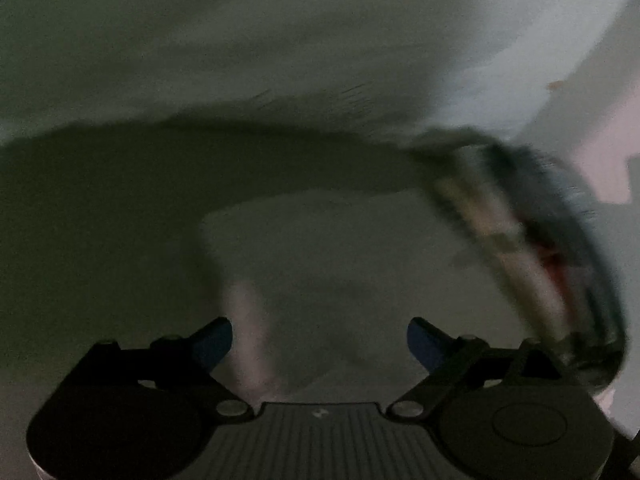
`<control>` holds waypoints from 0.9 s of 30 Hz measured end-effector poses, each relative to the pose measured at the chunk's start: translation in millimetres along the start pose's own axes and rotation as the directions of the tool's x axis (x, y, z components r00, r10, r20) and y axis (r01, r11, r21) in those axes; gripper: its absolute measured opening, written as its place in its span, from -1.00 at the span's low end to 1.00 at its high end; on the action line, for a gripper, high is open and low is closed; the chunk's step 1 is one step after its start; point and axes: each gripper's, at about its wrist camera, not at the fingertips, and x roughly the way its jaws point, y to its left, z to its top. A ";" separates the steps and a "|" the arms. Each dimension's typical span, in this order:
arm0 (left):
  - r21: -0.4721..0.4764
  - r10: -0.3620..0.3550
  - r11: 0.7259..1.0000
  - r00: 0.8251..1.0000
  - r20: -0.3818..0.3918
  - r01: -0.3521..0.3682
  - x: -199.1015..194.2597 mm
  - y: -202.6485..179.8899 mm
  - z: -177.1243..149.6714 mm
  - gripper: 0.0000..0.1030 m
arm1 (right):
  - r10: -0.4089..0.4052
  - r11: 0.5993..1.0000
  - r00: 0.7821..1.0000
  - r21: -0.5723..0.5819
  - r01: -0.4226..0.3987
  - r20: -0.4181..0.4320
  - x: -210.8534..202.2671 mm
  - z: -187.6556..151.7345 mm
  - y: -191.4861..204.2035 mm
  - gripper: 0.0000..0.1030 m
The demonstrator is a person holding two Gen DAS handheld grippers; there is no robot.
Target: Fold clothes
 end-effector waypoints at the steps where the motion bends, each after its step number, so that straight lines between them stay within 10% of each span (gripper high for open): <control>1: -0.029 0.013 0.999 1.000 -0.014 -0.014 1.8 10.3 -4.1 0.84 | 0.009 1.000 1.000 0.016 -0.009 -0.010 6.1 -0.4 -1.2 0.56; 6: -0.146 -0.036 0.989 0.999 -0.031 0.031 15.3 30.0 -10.5 0.84 | 0.000 0.998 0.999 0.070 0.002 -0.033 36.5 2.1 -6.5 0.57; 15: -0.046 -0.046 0.998 0.999 0.012 0.047 48.8 -0.1 1.6 0.98 | 0.009 0.996 1.000 0.084 -0.010 0.019 74.0 14.5 2.9 0.63; 18: -0.053 -0.024 0.998 0.998 0.061 0.027 56.1 -10.2 1.7 0.92 | 0.044 0.992 0.999 0.119 -0.046 0.020 85.8 14.9 8.4 0.22; 20: -0.021 0.081 0.997 0.993 0.081 -0.080 58.8 -26.8 -1.2 0.50 | 0.035 0.990 0.999 0.136 -0.035 0.006 90.9 16.9 12.0 -0.02; 22: 0.049 0.100 0.993 0.991 0.087 -0.105 54.3 -36.5 -5.8 -0.35 | 0.022 0.995 1.000 0.093 -0.023 0.008 87.6 19.2 21.0 -0.14; 27: 0.039 0.021 0.999 0.996 0.084 -0.024 26.1 -37.9 -8.9 -0.68 | 0.057 0.998 0.997 -0.043 -0.054 0.060 50.3 15.9 67.1 -0.27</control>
